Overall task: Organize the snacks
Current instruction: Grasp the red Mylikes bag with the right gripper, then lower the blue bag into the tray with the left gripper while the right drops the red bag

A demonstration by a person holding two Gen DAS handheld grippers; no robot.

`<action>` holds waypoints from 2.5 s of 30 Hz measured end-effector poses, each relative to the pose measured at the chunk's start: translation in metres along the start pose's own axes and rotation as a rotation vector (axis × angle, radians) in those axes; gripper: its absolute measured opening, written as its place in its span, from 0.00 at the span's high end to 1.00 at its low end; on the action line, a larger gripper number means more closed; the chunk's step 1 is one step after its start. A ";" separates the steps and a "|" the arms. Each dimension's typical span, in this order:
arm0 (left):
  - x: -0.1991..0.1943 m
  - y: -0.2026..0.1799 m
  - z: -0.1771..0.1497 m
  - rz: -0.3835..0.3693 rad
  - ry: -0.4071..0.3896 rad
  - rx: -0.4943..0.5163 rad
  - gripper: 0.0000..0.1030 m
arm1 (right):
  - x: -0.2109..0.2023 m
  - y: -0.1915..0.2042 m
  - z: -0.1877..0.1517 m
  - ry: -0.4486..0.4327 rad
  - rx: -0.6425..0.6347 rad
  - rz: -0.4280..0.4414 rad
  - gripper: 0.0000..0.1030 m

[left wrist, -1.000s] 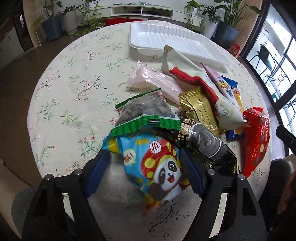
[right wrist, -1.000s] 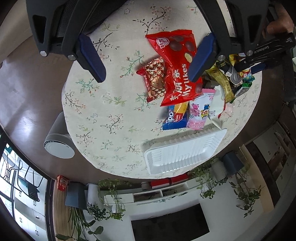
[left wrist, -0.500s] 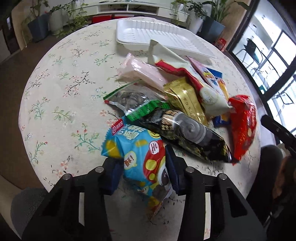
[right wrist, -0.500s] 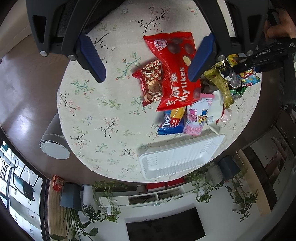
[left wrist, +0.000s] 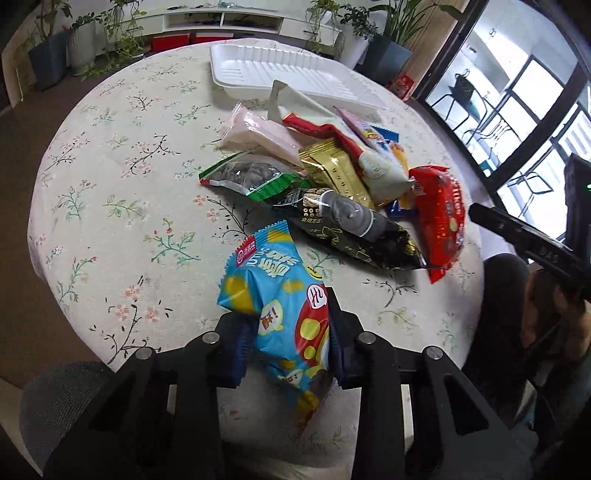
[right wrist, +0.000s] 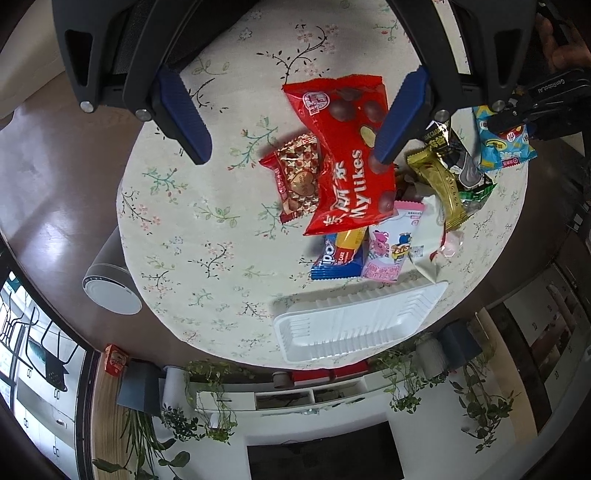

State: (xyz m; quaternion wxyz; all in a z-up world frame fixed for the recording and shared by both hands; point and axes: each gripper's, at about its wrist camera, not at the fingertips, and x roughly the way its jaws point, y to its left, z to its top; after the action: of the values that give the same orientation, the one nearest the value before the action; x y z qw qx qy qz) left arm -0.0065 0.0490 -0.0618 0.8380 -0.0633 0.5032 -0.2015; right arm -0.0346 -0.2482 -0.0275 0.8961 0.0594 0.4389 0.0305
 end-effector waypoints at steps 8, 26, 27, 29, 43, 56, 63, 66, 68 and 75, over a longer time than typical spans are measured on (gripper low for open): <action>-0.014 0.012 -0.008 -0.052 -0.022 -0.023 0.70 | 0.005 0.025 -0.002 0.025 -0.093 0.024 0.19; -0.019 0.009 -0.010 -0.111 -0.042 -0.028 0.70 | 0.017 0.037 -0.010 0.063 -0.132 0.101 0.73; -0.021 0.010 -0.010 -0.115 -0.045 -0.031 0.70 | 0.014 0.036 -0.010 0.058 -0.125 0.110 0.74; -0.023 0.011 -0.009 -0.130 -0.052 -0.036 0.70 | 0.009 0.034 -0.009 0.049 -0.111 0.127 0.75; -0.038 0.013 -0.005 -0.187 -0.076 -0.043 0.70 | -0.013 0.019 -0.006 0.058 -0.014 0.281 0.75; -0.075 0.052 0.070 -0.129 -0.193 -0.041 0.70 | -0.020 -0.057 0.046 -0.027 0.150 0.270 0.75; -0.052 0.060 0.181 -0.059 -0.208 -0.009 0.70 | 0.009 -0.078 0.137 -0.072 0.175 0.274 0.75; -0.027 0.052 0.230 -0.032 -0.187 0.014 0.70 | 0.032 -0.054 0.174 -0.058 0.118 0.307 0.75; -0.003 0.043 0.259 -0.018 -0.159 0.023 0.70 | 0.057 -0.032 0.196 -0.020 0.074 0.326 0.75; 0.080 0.033 0.298 0.072 -0.032 0.065 0.70 | 0.143 0.010 0.233 0.111 -0.017 0.274 0.75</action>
State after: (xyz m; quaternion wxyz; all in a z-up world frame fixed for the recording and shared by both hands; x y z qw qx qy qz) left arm 0.2948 0.0181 0.0073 0.8543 -0.0209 0.4847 -0.1864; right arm 0.2375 -0.2418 0.0032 0.8584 0.1094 0.4751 0.1598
